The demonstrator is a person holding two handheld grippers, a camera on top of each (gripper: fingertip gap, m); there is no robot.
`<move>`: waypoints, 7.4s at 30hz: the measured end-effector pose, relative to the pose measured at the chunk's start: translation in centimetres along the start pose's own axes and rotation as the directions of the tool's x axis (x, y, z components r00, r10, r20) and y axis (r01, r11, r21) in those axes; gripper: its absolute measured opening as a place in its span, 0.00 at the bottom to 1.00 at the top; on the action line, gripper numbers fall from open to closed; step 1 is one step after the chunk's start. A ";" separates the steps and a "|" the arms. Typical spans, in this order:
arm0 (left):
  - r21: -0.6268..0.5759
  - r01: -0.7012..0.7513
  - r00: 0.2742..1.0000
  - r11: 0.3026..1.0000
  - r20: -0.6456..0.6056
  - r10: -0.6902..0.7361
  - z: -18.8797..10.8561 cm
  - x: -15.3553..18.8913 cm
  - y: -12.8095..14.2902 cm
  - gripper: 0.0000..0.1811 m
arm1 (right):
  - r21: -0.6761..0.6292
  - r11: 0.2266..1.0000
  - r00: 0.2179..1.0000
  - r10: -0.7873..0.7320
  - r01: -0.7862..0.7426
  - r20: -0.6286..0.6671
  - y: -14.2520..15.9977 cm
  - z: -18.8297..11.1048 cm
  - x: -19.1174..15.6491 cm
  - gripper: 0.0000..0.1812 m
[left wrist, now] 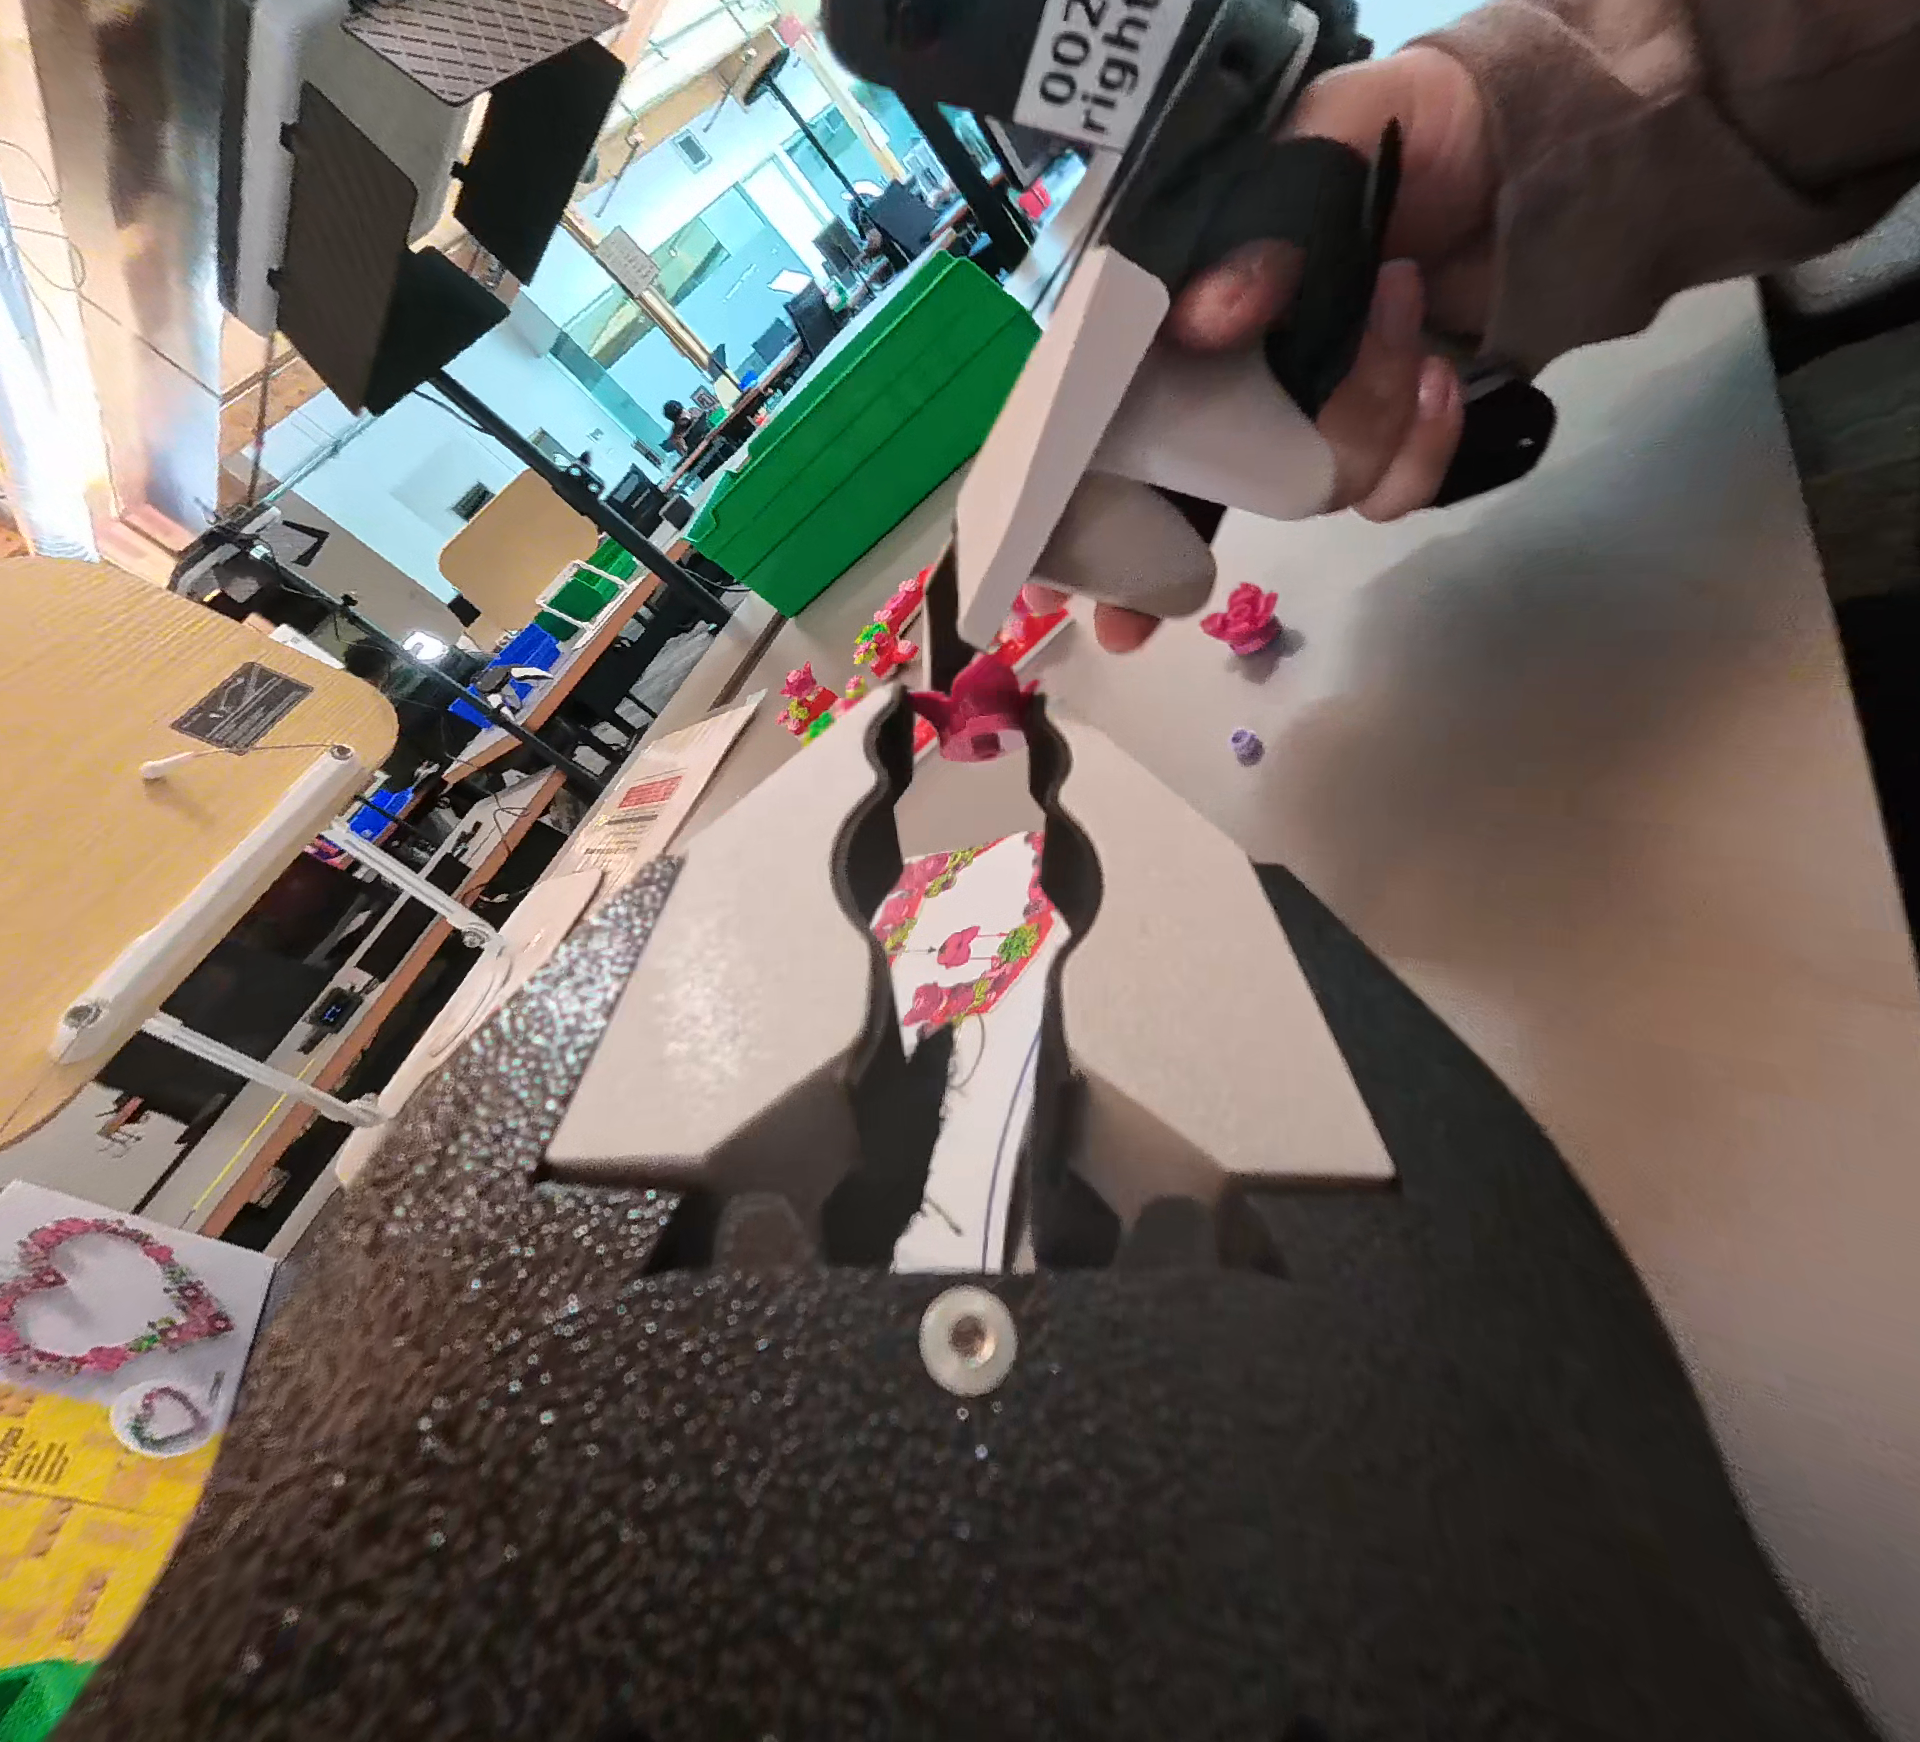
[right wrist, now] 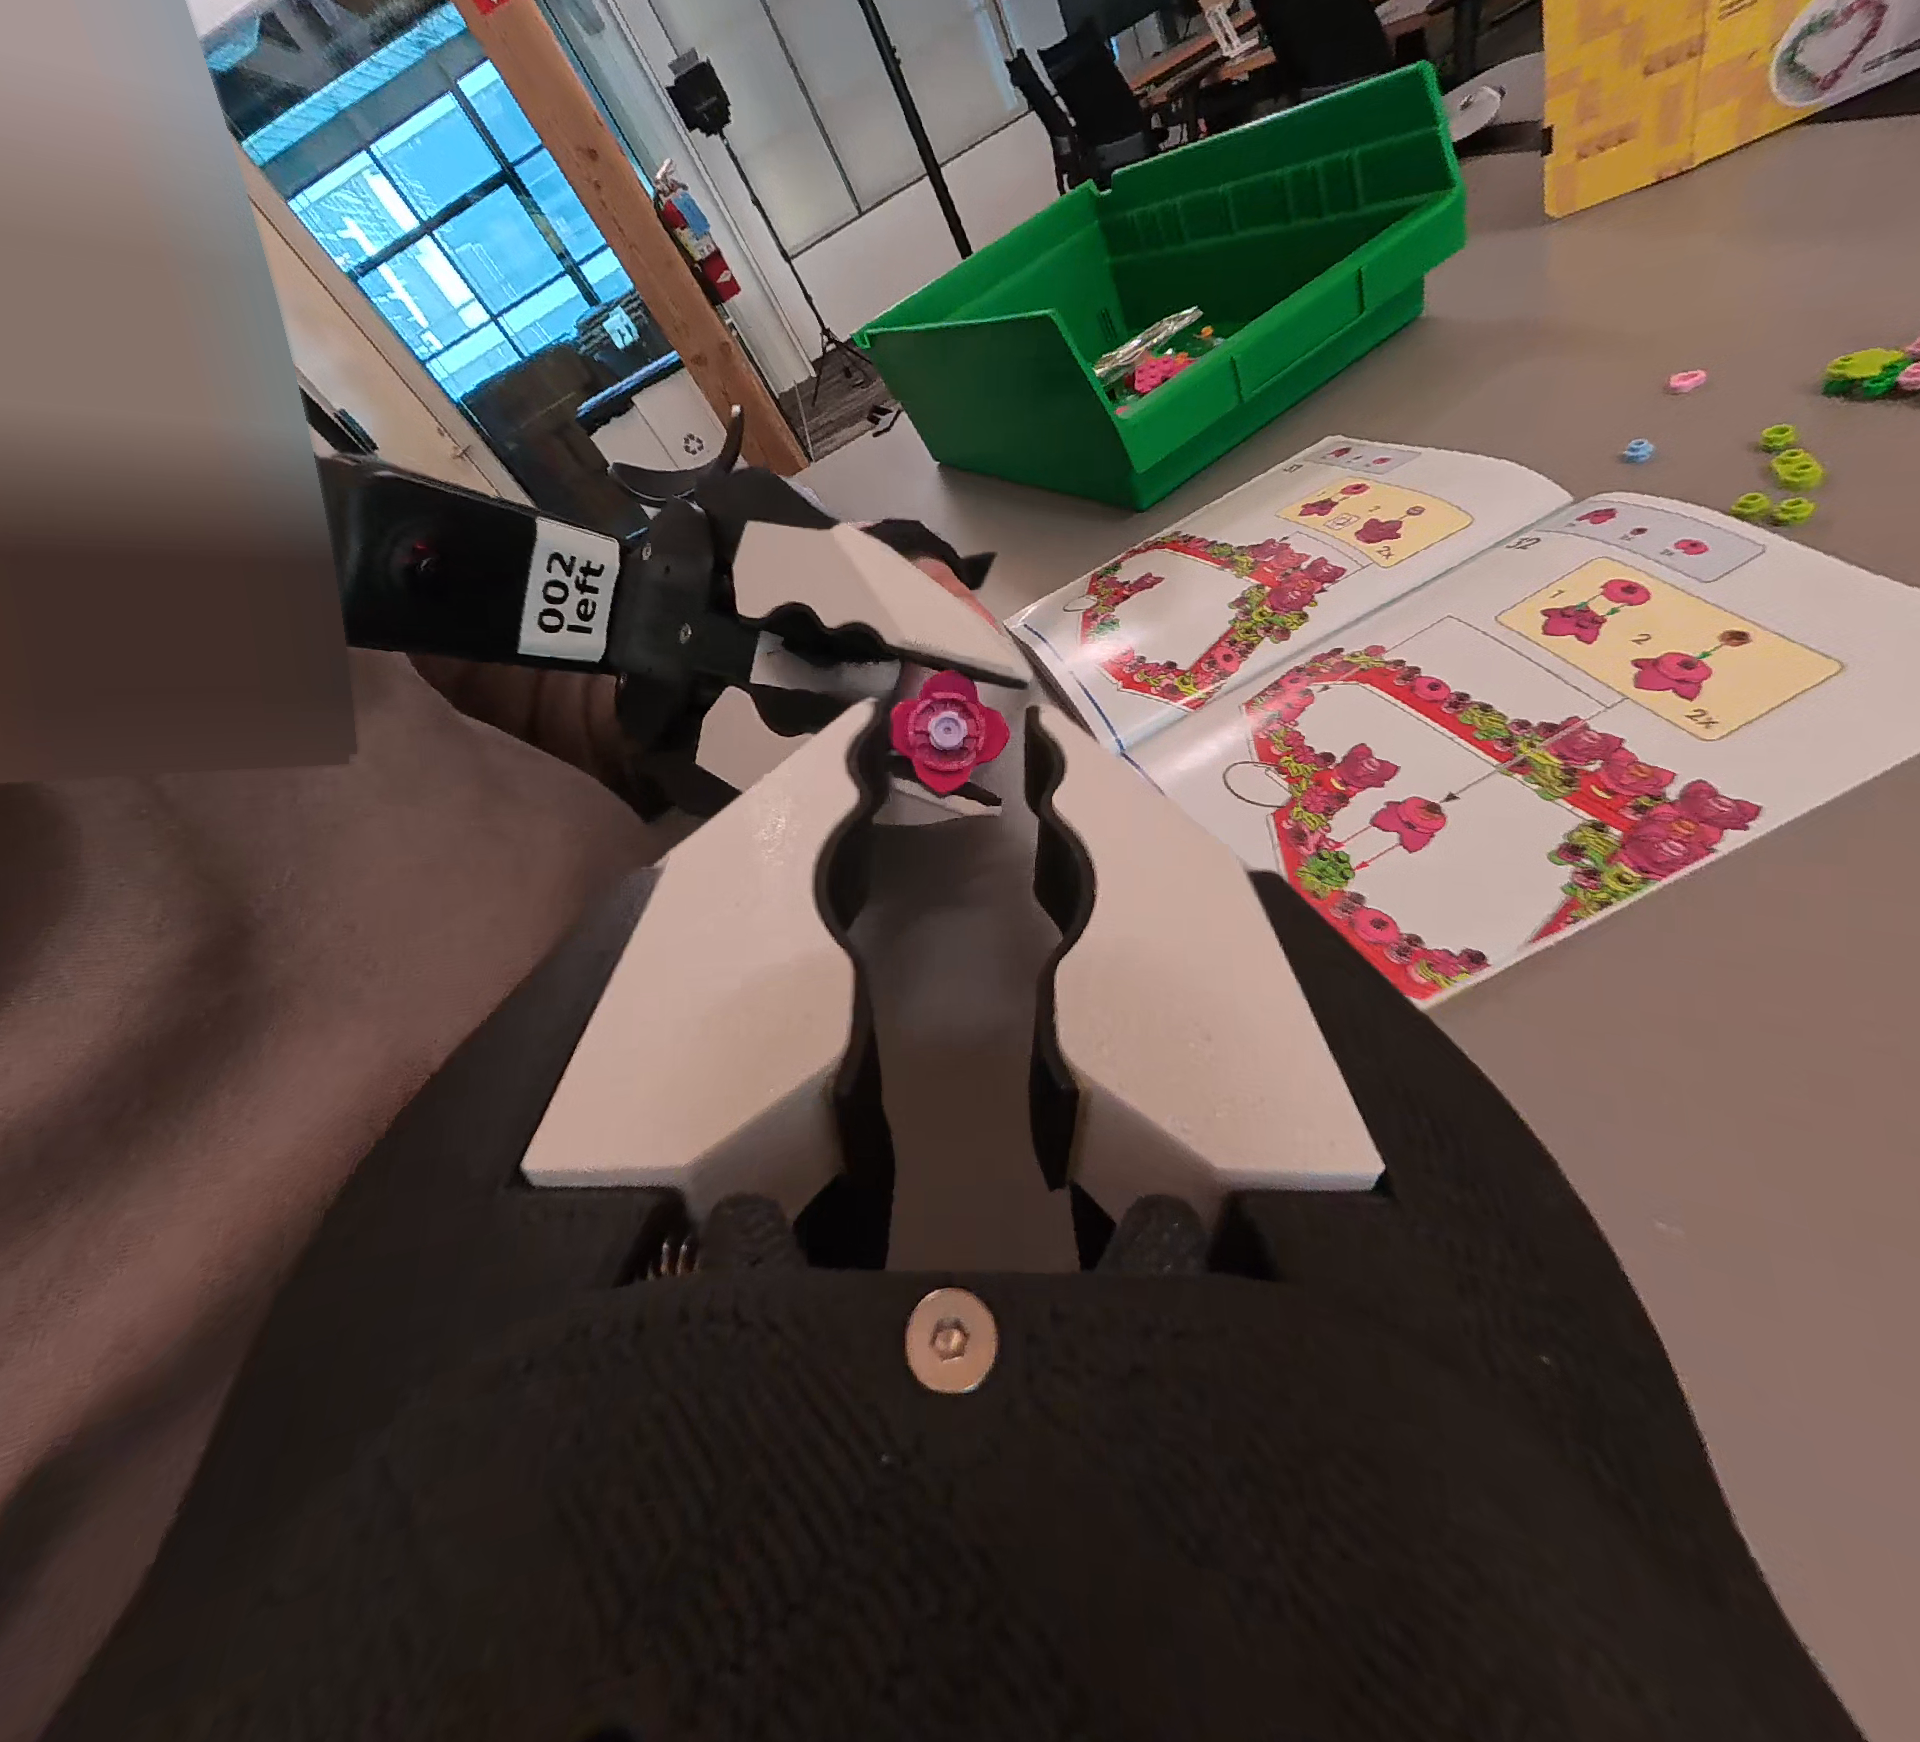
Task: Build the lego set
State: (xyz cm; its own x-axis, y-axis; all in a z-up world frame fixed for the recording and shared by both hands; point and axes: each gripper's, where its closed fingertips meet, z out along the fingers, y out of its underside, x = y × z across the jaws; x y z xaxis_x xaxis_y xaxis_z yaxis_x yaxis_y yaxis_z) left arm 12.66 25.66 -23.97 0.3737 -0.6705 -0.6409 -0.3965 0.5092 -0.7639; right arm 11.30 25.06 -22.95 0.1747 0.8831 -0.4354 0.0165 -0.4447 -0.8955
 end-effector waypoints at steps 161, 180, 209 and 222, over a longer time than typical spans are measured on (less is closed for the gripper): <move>-0.454 0.657 0.129 0.602 -0.719 -0.683 -4.6 8.1 -3.1 0.10 | -0.179 0.729 0.737 -0.585 0.661 0.337 5.8 -0.9 -6.4 0.04; -0.392 0.649 0.342 0.651 -0.614 -0.711 -3.2 5.8 -0.8 0.10 | -0.346 0.720 0.776 -0.630 0.602 0.039 3.7 -3.6 1.1 0.02; -0.061 0.472 0.882 0.880 0.027 -0.471 -1.5 -5.3 4.1 0.11 | -0.429 0.865 0.775 -0.452 0.260 -0.442 -0.2 -9.3 9.5 0.19; -0.290 0.285 0.959 0.914 0.086 -0.271 -1.4 -4.8 7.1 0.11 | -0.312 0.875 0.839 -0.459 0.371 -0.291 -1.5 5.1 2.8 0.10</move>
State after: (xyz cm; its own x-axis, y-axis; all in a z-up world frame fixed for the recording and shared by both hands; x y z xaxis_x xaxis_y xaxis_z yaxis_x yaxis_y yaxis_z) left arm 6.85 31.72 -26.16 0.5382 -0.7344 -0.4136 -0.4987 0.1181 -0.8587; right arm 6.76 28.94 -23.29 0.4255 0.9020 0.0725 0.3859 -0.1084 -0.9162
